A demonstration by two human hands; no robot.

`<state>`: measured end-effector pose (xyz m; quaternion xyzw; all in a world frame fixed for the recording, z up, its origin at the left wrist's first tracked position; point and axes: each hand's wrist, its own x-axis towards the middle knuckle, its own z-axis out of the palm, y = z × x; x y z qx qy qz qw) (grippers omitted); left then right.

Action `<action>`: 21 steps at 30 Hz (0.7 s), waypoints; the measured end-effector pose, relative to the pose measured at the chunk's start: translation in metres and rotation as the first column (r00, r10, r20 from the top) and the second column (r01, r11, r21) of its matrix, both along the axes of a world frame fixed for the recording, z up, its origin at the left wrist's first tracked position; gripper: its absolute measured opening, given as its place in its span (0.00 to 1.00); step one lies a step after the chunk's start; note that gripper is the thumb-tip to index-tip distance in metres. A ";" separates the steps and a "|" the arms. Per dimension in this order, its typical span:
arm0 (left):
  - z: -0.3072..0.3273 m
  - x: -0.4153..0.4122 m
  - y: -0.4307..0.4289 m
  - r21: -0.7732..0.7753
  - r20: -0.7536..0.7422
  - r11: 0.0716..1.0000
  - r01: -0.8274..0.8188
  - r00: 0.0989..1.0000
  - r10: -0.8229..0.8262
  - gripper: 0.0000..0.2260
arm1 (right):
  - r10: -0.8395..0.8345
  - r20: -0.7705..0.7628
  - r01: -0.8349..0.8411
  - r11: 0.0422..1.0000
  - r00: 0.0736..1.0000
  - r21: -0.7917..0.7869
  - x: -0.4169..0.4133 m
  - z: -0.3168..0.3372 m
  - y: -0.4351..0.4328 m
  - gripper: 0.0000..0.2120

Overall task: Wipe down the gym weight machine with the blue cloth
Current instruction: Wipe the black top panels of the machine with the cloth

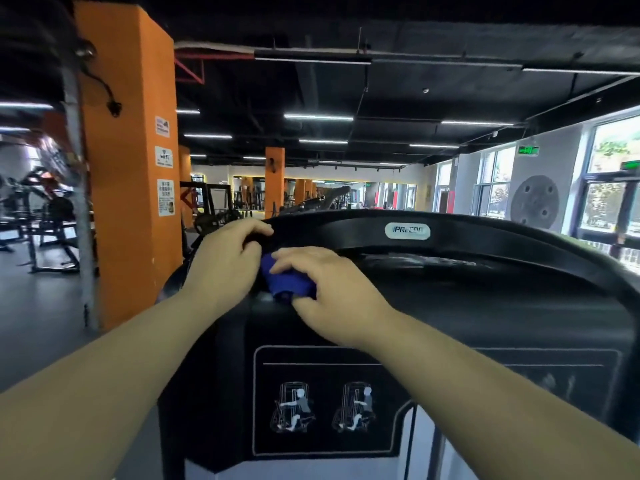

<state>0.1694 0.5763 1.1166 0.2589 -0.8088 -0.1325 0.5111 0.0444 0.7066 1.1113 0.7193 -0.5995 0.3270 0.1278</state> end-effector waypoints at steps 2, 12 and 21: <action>-0.002 0.002 0.001 0.100 -0.103 0.994 0.046 0.994 -0.035 0.17 | -0.100 0.020 0.101 0.994 0.995 -0.037 -0.013 0.003 -0.007 0.21; 0.000 0.006 0.001 0.152 -0.143 0.980 0.127 0.984 -0.106 0.16 | 0.008 -0.154 -0.022 0.996 0.988 -0.084 0.010 -0.016 -0.007 0.18; -0.011 0.000 0.007 -0.440 0.317 0.898 0.031 0.940 0.123 0.18 | -0.395 -0.132 0.364 0.908 0.909 -0.210 -0.025 -0.019 0.006 0.18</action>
